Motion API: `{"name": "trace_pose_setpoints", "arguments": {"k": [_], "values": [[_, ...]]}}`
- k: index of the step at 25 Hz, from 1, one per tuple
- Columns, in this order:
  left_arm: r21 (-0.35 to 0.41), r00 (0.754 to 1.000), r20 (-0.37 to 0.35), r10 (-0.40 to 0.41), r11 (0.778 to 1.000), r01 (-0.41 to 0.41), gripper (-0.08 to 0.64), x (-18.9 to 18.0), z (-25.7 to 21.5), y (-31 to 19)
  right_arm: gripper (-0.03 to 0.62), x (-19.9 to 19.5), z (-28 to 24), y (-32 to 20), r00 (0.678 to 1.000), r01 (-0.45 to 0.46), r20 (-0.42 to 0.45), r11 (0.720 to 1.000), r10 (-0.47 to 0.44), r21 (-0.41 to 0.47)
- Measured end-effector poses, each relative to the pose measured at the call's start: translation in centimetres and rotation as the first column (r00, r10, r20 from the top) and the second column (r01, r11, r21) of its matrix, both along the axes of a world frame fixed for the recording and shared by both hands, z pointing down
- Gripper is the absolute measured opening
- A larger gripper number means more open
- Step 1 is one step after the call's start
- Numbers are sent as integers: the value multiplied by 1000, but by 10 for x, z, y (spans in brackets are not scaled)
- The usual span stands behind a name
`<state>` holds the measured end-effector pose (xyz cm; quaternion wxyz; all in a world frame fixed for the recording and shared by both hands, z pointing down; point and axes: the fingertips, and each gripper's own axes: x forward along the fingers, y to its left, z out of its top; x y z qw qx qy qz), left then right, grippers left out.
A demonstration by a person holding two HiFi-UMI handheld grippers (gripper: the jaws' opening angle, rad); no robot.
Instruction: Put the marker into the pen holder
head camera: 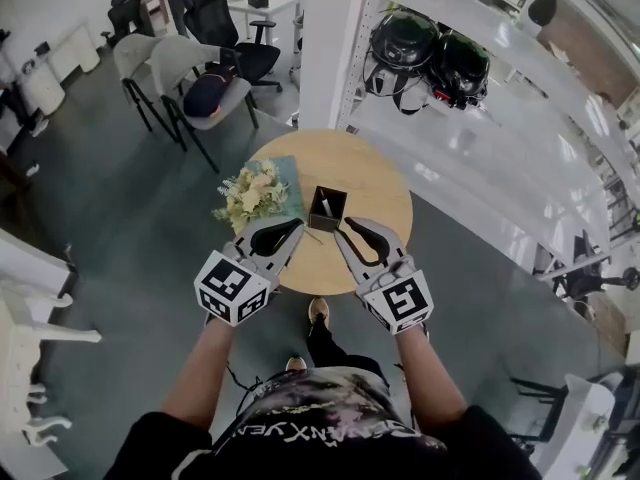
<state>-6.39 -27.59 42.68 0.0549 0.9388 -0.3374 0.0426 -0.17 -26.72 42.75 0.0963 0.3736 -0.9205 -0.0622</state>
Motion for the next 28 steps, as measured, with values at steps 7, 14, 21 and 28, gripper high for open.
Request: {"name": "trace_pose_setpoints", "arguments": {"k": [7, 14, 21, 28], "values": [[23, 1000, 7, 28, 999, -28, 21, -8, -22, 61, 54, -2, -25, 68, 999, -31, 9, 999, 31, 37], [36, 998, 6, 57, 998, -57, 21, -7, -40, 99, 7, -5, -43, 106, 998, -63, 28, 997, 62, 39], [41, 998, -5, 67, 997, -67, 21, 6, -54, 117, 3, 5, -53, 120, 997, -56, 52, 998, 56, -1], [45, 999, -3, 35, 998, -35, 21, 24, -58, 109, 3, 20, -57, 113, 998, -2, 64, 1000, 3, -16]]}}
